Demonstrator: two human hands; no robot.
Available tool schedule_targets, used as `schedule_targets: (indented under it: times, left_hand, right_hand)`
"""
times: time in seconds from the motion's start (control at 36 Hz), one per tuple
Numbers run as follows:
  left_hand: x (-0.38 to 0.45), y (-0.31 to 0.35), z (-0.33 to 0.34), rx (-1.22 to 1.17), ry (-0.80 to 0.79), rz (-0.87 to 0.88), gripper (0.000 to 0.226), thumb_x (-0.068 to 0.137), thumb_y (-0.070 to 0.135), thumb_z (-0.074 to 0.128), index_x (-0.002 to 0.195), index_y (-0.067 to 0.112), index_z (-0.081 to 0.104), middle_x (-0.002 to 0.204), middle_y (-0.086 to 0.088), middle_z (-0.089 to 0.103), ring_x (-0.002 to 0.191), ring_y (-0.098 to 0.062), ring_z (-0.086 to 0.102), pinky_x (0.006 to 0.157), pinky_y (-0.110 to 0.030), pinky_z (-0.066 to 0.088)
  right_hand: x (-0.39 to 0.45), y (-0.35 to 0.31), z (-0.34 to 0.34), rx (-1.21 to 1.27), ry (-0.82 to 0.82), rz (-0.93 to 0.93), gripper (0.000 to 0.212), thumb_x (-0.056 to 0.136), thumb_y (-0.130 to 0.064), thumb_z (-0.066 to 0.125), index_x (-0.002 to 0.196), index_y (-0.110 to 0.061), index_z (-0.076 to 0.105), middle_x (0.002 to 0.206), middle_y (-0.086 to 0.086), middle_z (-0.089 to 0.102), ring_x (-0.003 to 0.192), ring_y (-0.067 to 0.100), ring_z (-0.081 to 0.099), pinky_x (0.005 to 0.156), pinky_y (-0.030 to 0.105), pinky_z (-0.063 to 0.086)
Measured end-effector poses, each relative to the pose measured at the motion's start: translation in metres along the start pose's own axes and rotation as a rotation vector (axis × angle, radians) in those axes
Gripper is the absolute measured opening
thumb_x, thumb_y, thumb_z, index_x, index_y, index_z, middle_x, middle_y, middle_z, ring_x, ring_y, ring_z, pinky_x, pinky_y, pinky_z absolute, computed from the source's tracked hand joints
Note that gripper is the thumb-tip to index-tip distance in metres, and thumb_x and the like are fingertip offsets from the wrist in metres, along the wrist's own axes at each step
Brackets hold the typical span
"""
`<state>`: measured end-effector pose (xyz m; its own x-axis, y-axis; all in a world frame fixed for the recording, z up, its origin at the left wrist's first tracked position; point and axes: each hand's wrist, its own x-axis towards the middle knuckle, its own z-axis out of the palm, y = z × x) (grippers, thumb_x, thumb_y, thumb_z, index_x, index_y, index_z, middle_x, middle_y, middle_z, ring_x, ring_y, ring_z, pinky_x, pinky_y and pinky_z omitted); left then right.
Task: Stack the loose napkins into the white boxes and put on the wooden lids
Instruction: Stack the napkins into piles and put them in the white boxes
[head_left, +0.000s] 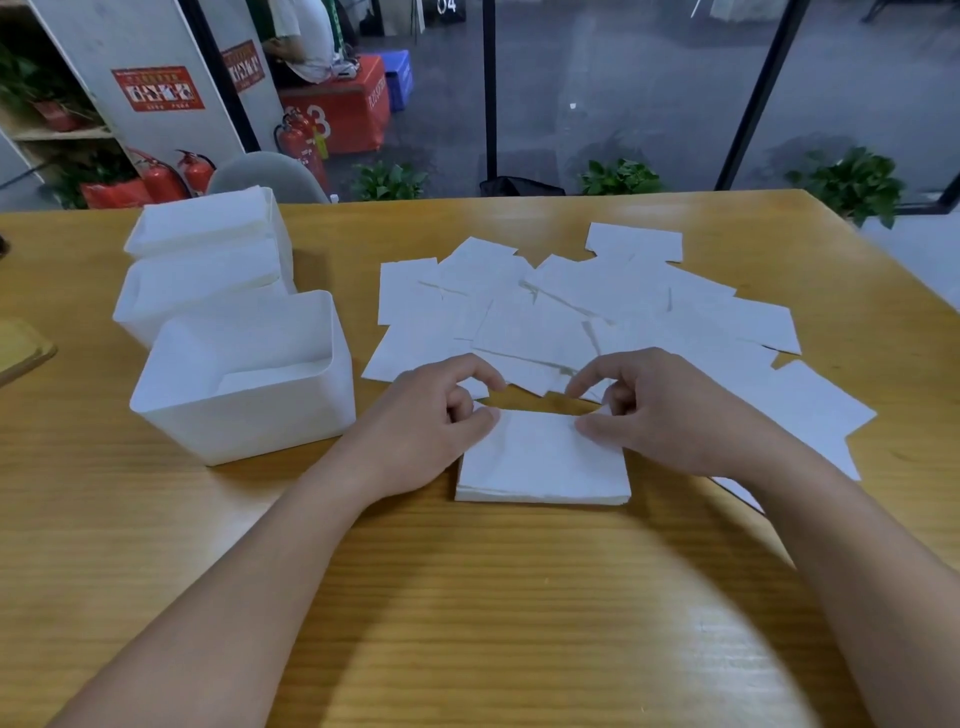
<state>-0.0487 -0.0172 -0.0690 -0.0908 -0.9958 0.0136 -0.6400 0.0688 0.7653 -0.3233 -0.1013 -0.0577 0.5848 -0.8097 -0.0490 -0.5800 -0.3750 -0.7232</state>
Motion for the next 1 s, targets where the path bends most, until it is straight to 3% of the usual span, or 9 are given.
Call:
schedule_targets:
  times: [0.14, 0.25, 0.33, 0.39, 0.53, 0.61, 0.72, 0.89, 1.0]
  left_hand:
    - [-0.002, -0.002, 0.000, 0.054, 0.003, -0.005, 0.018, 0.107, 0.033, 0.067, 0.122, 0.042, 0.065, 0.064, 0.008, 0.060, 0.058, -0.004, 0.052, 0.064, -0.010, 0.039]
    - [-0.001, -0.003, -0.001, 0.106, 0.013, -0.003, 0.017, 0.106, 0.038, 0.068, 0.122, 0.044, 0.066, 0.068, 0.003, 0.065, 0.062, -0.005, 0.058, 0.066, -0.013, 0.040]
    - [0.000, -0.004, 0.000, 0.143, 0.055, 0.000, 0.012, 0.104, 0.044, 0.069, 0.116, 0.044, 0.068, 0.068, 0.002, 0.065, 0.065, -0.008, 0.061, 0.067, -0.025, 0.045]
    - [0.001, -0.005, 0.000, 0.160, 0.109, 0.008, 0.007, 0.103, 0.045, 0.069, 0.109, 0.043, 0.069, 0.067, 0.002, 0.064, 0.066, -0.012, 0.061, 0.067, -0.034, 0.051]
    - [0.003, -0.008, 0.000, 0.183, 0.172, 0.000, 0.003, 0.104, 0.042, 0.069, 0.103, 0.041, 0.071, 0.066, 0.005, 0.064, 0.069, -0.013, 0.064, 0.074, -0.038, 0.058]
    - [0.003, -0.009, 0.000, 0.183, 0.182, -0.016, 0.004, 0.104, 0.042, 0.069, 0.101, 0.041, 0.072, 0.067, 0.008, 0.065, 0.071, -0.011, 0.064, 0.072, -0.037, 0.057]
    - [0.004, -0.008, 0.002, 0.139, 0.235, -0.018, 0.009, 0.102, 0.039, 0.073, 0.111, 0.041, 0.073, 0.075, 0.012, 0.068, 0.073, -0.006, 0.064, 0.072, -0.028, 0.053]
    - [0.006, -0.011, 0.004, 0.222, 0.343, 0.045, 0.046, 0.100, 0.033, 0.078, 0.143, 0.043, 0.065, 0.105, 0.019, 0.057, 0.095, -0.004, 0.057, 0.079, -0.019, 0.047]
    - [0.008, -0.014, 0.006, 0.249, 0.355, 0.060, 0.023, 0.099, 0.032, 0.079, 0.122, 0.038, 0.078, 0.110, 0.021, 0.052, 0.108, -0.001, 0.052, 0.089, -0.015, 0.042]
  right_hand:
    - [0.001, 0.002, 0.003, -0.032, 0.032, -0.020, 0.013, 0.088, -0.031, 0.085, 0.098, -0.035, 0.076, 0.070, -0.009, 0.064, 0.060, 0.004, 0.054, 0.064, 0.025, 0.045]
    - [0.003, 0.002, 0.007, -0.095, 0.178, -0.095, 0.007, 0.089, -0.040, 0.084, 0.092, -0.037, 0.077, 0.082, -0.011, 0.067, 0.069, 0.005, 0.056, 0.063, 0.018, 0.041]
    - [0.008, 0.001, 0.015, -0.195, 0.195, -0.179, 0.015, 0.096, -0.048, 0.075, 0.108, -0.040, 0.079, 0.113, -0.021, 0.065, 0.098, 0.001, 0.057, 0.081, 0.014, 0.042]
    - [0.009, 0.002, 0.022, -0.261, 0.113, -0.225, 0.025, 0.099, -0.054, 0.068, 0.119, -0.042, 0.077, 0.133, -0.024, 0.058, 0.116, 0.002, 0.049, 0.098, 0.021, 0.040]
    - [0.009, -0.002, 0.029, -0.380, 0.012, -0.232, 0.041, 0.103, -0.061, 0.056, 0.137, -0.042, 0.069, 0.150, -0.023, 0.053, 0.122, 0.012, 0.041, 0.110, 0.037, 0.036]
    - [0.010, -0.003, 0.028, -0.408, 0.030, -0.221, 0.050, 0.104, -0.061, 0.055, 0.145, -0.035, 0.066, 0.152, -0.021, 0.054, 0.127, 0.012, 0.043, 0.114, 0.041, 0.038]
    - [0.006, -0.005, 0.026, -0.295, 0.081, -0.241, 0.048, 0.103, -0.055, 0.060, 0.142, -0.028, 0.069, 0.144, -0.021, 0.059, 0.133, 0.004, 0.047, 0.112, 0.034, 0.046]
    - [0.001, -0.012, 0.019, -0.060, 0.275, -0.304, 0.007, 0.093, -0.028, 0.085, 0.100, -0.028, 0.084, 0.111, -0.023, 0.074, 0.105, 0.010, 0.070, 0.091, 0.026, 0.052]
    - [-0.003, -0.017, 0.017, 0.029, 0.365, -0.363, 0.012, 0.087, -0.017, 0.091, 0.086, -0.023, 0.080, 0.096, -0.013, 0.077, 0.094, 0.016, 0.072, 0.084, 0.025, 0.053]
